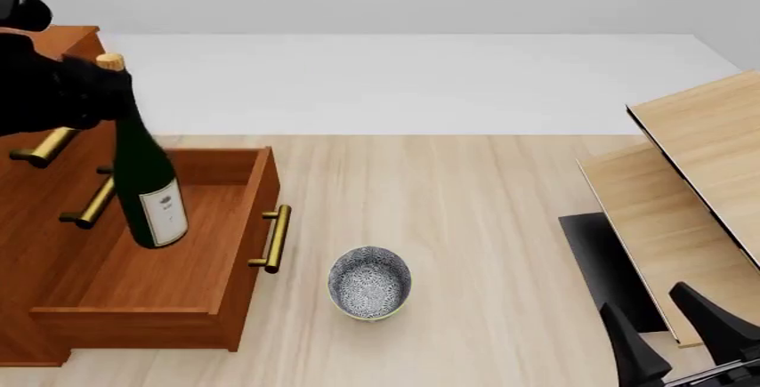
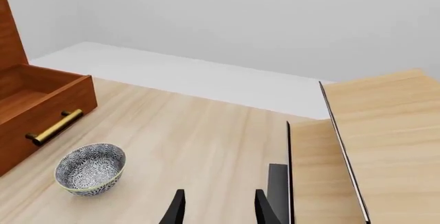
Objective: Put the wine bottle in the bottom drawer of the cabinet.
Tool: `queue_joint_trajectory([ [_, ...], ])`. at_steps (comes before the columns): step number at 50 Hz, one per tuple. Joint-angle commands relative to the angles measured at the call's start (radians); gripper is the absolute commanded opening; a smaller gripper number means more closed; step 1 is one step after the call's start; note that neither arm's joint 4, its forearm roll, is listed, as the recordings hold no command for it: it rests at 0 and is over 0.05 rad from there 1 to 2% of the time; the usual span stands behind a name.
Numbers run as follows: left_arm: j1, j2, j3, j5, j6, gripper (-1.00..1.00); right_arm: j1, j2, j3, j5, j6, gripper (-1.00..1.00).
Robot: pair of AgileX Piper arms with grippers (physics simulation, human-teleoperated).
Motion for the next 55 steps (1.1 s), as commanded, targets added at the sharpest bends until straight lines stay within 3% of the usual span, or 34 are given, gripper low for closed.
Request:
queue_joint_trajectory([
  [1,0.013,0.008,0.028,-0.005,-0.014,-1.0,-0.001,-0.009,0.0,0.01,-0.001,1.0],
  [55,0.0,0.002,0.157,-0.088,-0.03,-1.0,-0.006,-0.003,0.003,0.011,-0.007,1.0],
])
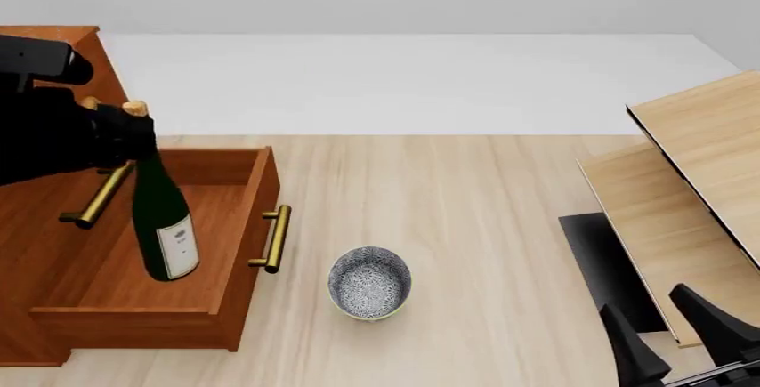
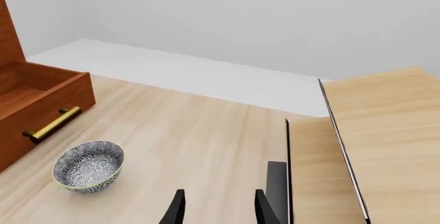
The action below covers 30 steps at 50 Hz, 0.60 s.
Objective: Put the wine bottle in the bottom drawer of the cabinet.
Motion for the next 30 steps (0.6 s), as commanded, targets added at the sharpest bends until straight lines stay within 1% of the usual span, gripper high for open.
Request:
queue_joint_trajectory([
  [1,-0.009,-0.005,0.01,-0.015,-0.006,-1.0,-0.002,0.0,0.0,0.002,-0.001,1.0],
  [3,-0.011,-0.006,0.017,-0.018,0.004,-1.0,-0.001,0.008,0.001,-0.006,-0.002,1.0],
  [17,-0.014,-0.006,0.021,-0.022,-0.002,-1.0,-0.001,0.009,0.0,-0.007,-0.002,1.0],
  [30,0.031,0.03,0.03,-0.052,0.033,-1.0,-0.003,0.02,0.001,-0.016,-0.002,1.0],
])
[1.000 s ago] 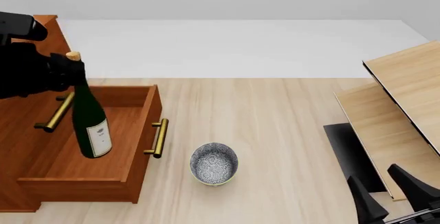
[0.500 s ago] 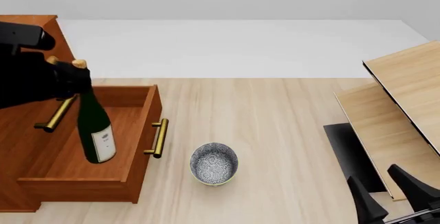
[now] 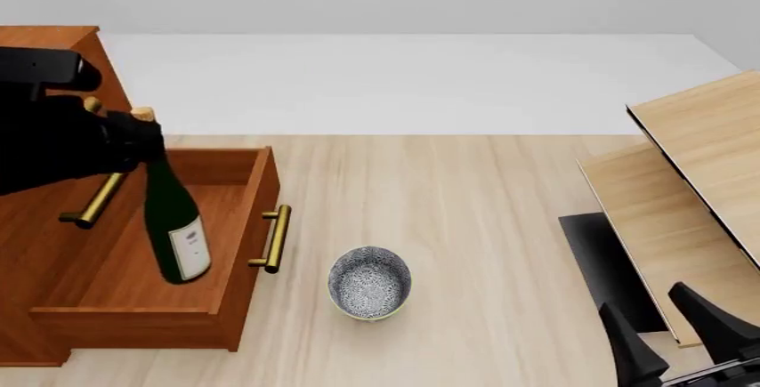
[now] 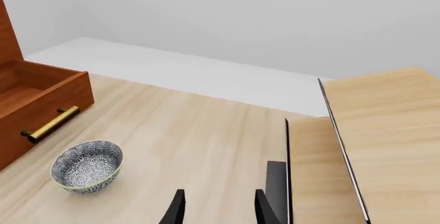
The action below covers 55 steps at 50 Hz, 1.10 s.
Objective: Put the wine bottle in the bottom drawer of the cabinet.
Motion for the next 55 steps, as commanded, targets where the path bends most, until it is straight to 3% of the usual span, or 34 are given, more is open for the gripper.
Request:
queue_joint_trajectory([
  [1,0.032,0.018,-0.006,-0.001,0.087,-1.0,0.0,-0.006,0.0,0.005,0.0,1.0],
  [41,0.038,0.052,0.104,-0.065,0.08,-1.0,-0.005,-0.016,0.0,0.019,-0.003,1.0],
  [55,0.018,0.06,0.124,-0.069,0.039,-1.0,-0.005,-0.032,-0.002,0.037,-0.005,1.0],
])
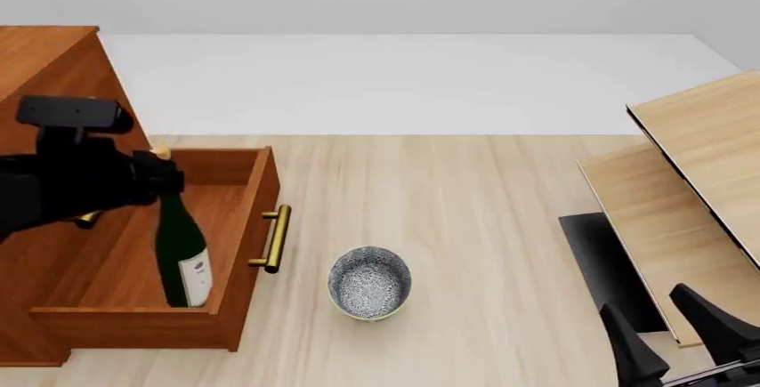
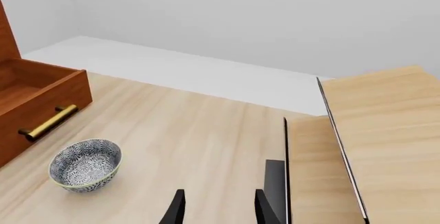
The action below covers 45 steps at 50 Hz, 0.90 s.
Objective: Put the wine bottle in the bottom drawer of the cabinet.
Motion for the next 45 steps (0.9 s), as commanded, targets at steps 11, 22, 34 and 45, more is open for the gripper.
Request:
queue_joint_trajectory([
  [11,-0.007,0.027,0.012,0.015,0.022,-1.0,0.0,-0.008,-0.001,0.007,-0.001,1.0],
  [22,0.003,0.083,0.028,0.005,0.038,-1.0,-0.002,-0.009,0.002,0.009,-0.001,1.0],
  [34,0.024,0.169,0.013,-0.003,0.028,-1.0,-0.004,-0.004,0.004,0.009,0.0,1.0],
  [45,0.013,0.227,0.018,-0.031,0.04,-1.0,-0.006,-0.009,0.006,0.015,0.001,1.0],
])
